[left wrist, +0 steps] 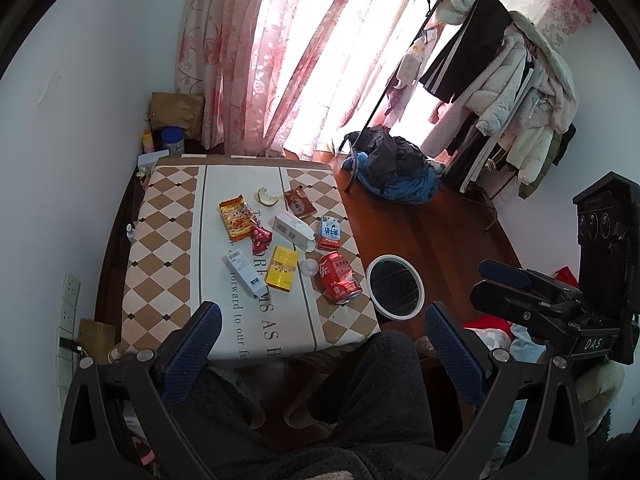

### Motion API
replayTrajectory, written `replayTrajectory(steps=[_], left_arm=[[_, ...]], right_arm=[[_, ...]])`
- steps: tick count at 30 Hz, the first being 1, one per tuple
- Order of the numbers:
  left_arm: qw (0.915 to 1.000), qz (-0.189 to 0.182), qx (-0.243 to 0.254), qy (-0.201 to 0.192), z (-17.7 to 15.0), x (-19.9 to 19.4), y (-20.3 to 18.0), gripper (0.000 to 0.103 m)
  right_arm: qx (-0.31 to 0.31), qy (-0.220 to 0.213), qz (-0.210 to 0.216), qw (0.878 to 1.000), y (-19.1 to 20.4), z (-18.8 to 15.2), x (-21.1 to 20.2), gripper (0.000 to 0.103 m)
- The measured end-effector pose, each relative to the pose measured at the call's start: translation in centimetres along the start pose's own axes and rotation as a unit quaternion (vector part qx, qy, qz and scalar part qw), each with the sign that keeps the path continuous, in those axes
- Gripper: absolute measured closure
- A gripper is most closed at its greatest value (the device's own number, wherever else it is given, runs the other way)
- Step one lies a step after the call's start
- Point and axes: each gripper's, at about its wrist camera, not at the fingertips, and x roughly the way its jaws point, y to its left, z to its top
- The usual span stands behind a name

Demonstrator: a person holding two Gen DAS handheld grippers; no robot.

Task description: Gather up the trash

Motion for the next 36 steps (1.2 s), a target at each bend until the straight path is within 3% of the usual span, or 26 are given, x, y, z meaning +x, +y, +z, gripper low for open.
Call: replayTrajectory(steps=[36], left_arm=[[1.0000,0.000,-0.001,0.004,0.15,0.31,0.28,0.000]], right_arm=[[-0.014,0.002,0.002,1.000,0.43,0.57,-0.05,0.000]])
